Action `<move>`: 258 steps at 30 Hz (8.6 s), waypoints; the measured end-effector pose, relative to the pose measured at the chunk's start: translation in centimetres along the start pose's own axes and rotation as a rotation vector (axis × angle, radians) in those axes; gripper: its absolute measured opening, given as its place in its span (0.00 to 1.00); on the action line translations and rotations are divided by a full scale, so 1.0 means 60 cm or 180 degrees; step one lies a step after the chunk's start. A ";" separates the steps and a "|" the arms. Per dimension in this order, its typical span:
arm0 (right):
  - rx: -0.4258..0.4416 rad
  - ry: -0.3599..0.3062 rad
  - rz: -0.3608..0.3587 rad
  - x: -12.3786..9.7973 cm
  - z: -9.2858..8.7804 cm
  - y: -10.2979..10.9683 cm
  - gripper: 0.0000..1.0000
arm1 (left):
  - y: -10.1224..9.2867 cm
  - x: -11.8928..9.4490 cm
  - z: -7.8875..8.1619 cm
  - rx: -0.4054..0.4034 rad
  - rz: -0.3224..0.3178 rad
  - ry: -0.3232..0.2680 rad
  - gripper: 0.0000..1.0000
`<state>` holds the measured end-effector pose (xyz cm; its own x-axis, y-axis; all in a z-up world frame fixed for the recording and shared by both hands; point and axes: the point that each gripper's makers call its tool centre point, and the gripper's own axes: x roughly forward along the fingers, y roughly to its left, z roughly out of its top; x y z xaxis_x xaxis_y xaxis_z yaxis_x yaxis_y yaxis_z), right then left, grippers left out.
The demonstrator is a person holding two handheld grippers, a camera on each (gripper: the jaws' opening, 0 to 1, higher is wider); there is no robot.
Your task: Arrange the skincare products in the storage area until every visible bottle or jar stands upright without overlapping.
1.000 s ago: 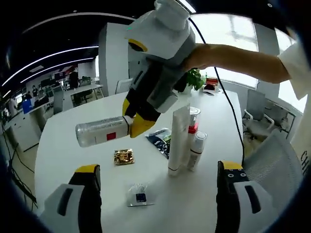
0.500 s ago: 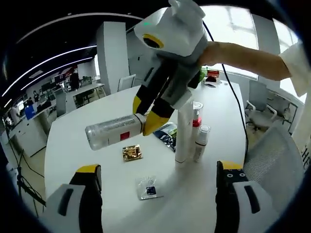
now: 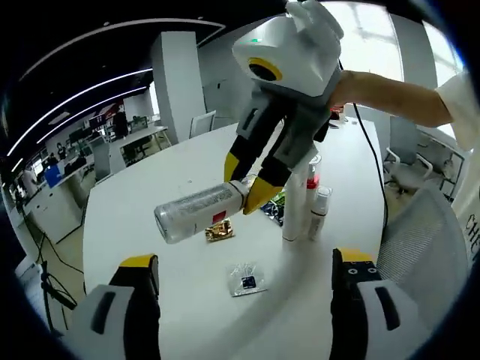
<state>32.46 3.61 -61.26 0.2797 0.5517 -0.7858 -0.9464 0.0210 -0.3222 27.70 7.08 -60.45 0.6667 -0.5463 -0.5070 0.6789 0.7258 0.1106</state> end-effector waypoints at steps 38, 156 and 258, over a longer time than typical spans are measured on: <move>-0.0289 -0.0105 0.0355 0.005 -0.002 0.132 0.18 | -0.036 0.015 -0.048 0.1713 -0.0359 0.0926 0.26; 0.2559 -0.2056 -0.1178 -0.110 -0.084 0.138 0.20 | -0.199 0.129 -0.044 0.0364 -0.0675 -0.0216 0.26; 0.2359 -0.0232 -0.0961 -0.038 -0.277 0.156 0.20 | -0.200 0.189 -0.120 0.0594 -0.0640 0.0528 0.10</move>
<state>25.66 -11.33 -71.26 0.5537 0.4864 -0.6759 -0.6996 0.7120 -0.0607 24.90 -4.84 -73.66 0.4645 -0.5844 -0.6654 0.8469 0.5127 0.1410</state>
